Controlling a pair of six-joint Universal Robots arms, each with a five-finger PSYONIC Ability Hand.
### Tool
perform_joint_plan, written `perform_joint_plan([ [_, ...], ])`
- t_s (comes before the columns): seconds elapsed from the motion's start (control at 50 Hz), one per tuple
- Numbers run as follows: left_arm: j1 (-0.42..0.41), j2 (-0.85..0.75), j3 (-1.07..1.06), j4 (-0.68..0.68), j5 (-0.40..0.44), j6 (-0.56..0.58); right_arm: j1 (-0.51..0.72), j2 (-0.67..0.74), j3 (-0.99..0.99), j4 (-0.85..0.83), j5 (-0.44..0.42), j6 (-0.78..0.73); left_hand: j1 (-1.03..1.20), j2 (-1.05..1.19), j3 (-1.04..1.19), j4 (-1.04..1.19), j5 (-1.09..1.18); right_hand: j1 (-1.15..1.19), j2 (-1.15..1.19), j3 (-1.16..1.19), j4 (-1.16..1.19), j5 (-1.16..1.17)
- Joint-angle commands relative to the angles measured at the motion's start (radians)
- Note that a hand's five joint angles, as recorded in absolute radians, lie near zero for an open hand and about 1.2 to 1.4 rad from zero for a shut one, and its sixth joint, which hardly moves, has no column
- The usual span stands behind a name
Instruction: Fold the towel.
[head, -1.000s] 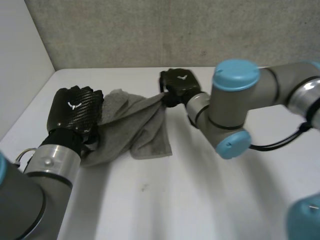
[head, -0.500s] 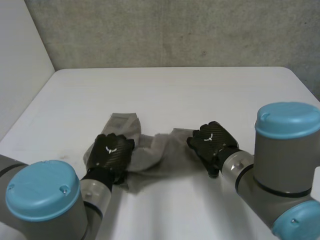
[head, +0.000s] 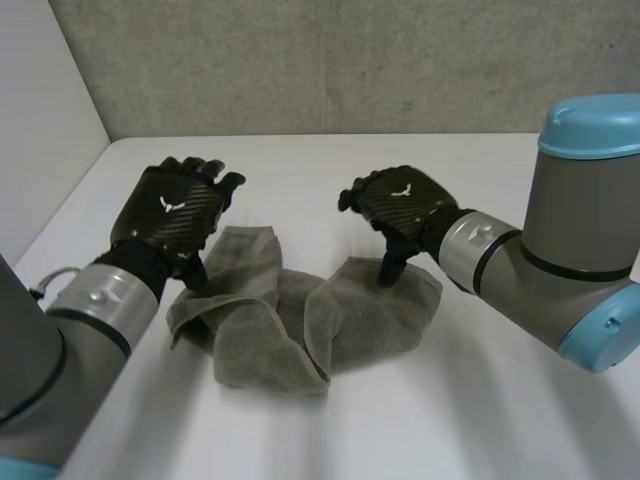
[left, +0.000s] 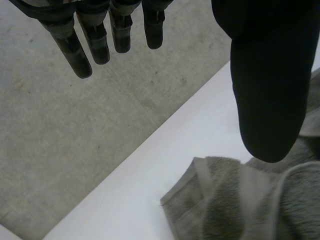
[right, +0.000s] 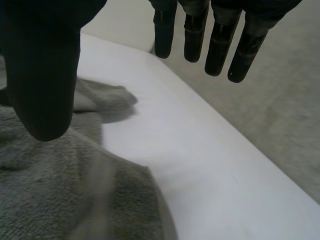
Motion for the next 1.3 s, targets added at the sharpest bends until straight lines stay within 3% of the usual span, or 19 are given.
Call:
perform_joint_plan([
  [0.02,0.158,-0.146,0.083,-0.051,0.24,0.129,0.005,0.135,-0.108,0.081,-0.093,-0.167,0.054,0.058,0.056,0.057,0.046,0.056,-0.002,0.028,0.033,0.041],
  [0.18,0.24,-0.266,0.123,-0.208,0.399,0.233,0.023,0.235,-0.177,0.12,-0.128,-0.223,0.081,0.084,0.082,0.083,0.073,0.053,-0.005,0.025,0.03,0.038],
  [0.42,0.246,-0.328,0.109,-0.282,0.378,0.278,0.049,0.313,-0.24,0.14,-0.17,-0.224,0.21,0.214,0.211,0.212,0.202,0.062,0.004,0.034,0.039,0.047],
  [0.48,0.246,-0.345,0.11,-0.277,0.346,0.273,0.058,0.35,-0.27,0.171,-0.168,-0.224,0.336,0.34,0.337,0.339,0.328,0.112,0.054,0.084,0.088,0.097],
  [0.52,0.245,-0.355,0.115,-0.254,0.327,0.272,0.064,0.386,-0.302,0.195,-0.16,-0.226,0.707,0.711,0.708,0.709,0.699,0.337,0.278,0.309,0.313,0.321],
  [0.54,0.245,-0.355,0.115,-0.254,0.327,0.272,0.064,0.387,-0.303,0.195,-0.16,-0.226,0.709,0.713,0.71,0.711,0.701,0.338,0.28,0.31,0.314,0.323],
  [0.62,0.245,-0.362,0.123,-0.142,0.321,0.273,0.066,0.423,-0.361,0.198,-0.145,-0.224,1.192,1.196,1.193,1.194,1.184,0.897,0.839,0.869,0.874,0.882],
  [0.64,0.245,-0.362,0.123,-0.142,0.321,0.273,0.066,0.423,-0.361,0.198,-0.145,-0.224,1.194,1.197,1.195,1.196,1.186,0.899,0.841,0.871,0.875,0.884],
  [0.68,0.245,-0.36,0.142,-0.047,0.32,0.279,0.064,0.443,-0.419,0.191,-0.096,-0.224,1.196,1.2,1.197,1.198,1.188,1.115,1.056,1.086,1.091,1.099],
  [0.74,0.242,-0.36,0.17,-0.015,0.315,0.278,0.064,0.452,-0.464,0.183,-0.053,-0.226,1.196,1.2,1.197,1.198,1.188,1.115,1.057,1.087,1.091,1.1],
  [0.78,0.235,-0.358,0.252,0.019,0.315,0.276,0.064,0.462,-0.589,0.126,0.058,-0.227,1.196,1.2,1.197,1.198,1.188,1.115,1.057,1.087,1.091,1.1],
  [0.8,0.235,-0.358,0.253,0.019,0.315,0.276,0.064,0.462,-0.589,0.126,0.059,-0.227,1.196,1.2,1.197,1.198,1.188,1.115,1.057,1.087,1.091,1.1],
  [0.84,0.229,-0.365,0.389,0.03,0.297,0.27,0.061,0.448,-0.709,-0.005,0.193,-0.226,1.196,1.2,1.197,1.198,1.188,1.115,1.057,1.087,1.091,1.1],
  [0.86,0.229,-0.365,0.389,0.03,0.297,0.27,0.061,0.448,-0.709,-0.006,0.194,-0.226,1.196,1.2,1.197,1.198,1.188,1.115,1.057,1.087,1.091,1.1],
  [0.9,0.222,-0.392,0.571,0.073,0.213,0.238,0.054,0.405,-0.787,-0.226,0.333,-0.227,1.196,1.2,1.197,1.198,1.188,1.115,1.057,1.087,1.091,1.1],
  [0.96,0.217,-0.406,0.667,0.108,0.151,0.2,0.052,0.37,-0.795,-0.348,0.383,-0.23,1.196,1.2,1.197,1.198,1.188,1.115,1.057,1.087,1.091,1.1],
  [1.0,0.215,-0.417,0.814,0.181,0.024,0.094,0.034,0.299,-0.761,-0.553,0.436,-0.232,1.196,1.2,1.197,1.198,1.188,1.115,1.057,1.087,1.091,1.1],
  [1.1,0.219,-0.412,0.885,0.237,-0.056,-0.038,-0.003,0.21,-0.631,-0.595,0.433,-0.23,1.196,1.2,1.197,1.198,1.188,1.115,1.057,1.087,1.091,1.1],
  [1.3,0.211,-0.401,0.623,0.243,-0.001,-0.067,-0.006,0.156,-0.275,-0.569,0.337,-0.218,1.196,1.2,1.197,1.198,1.188,1.115,1.057,1.087,1.091,1.1],
])
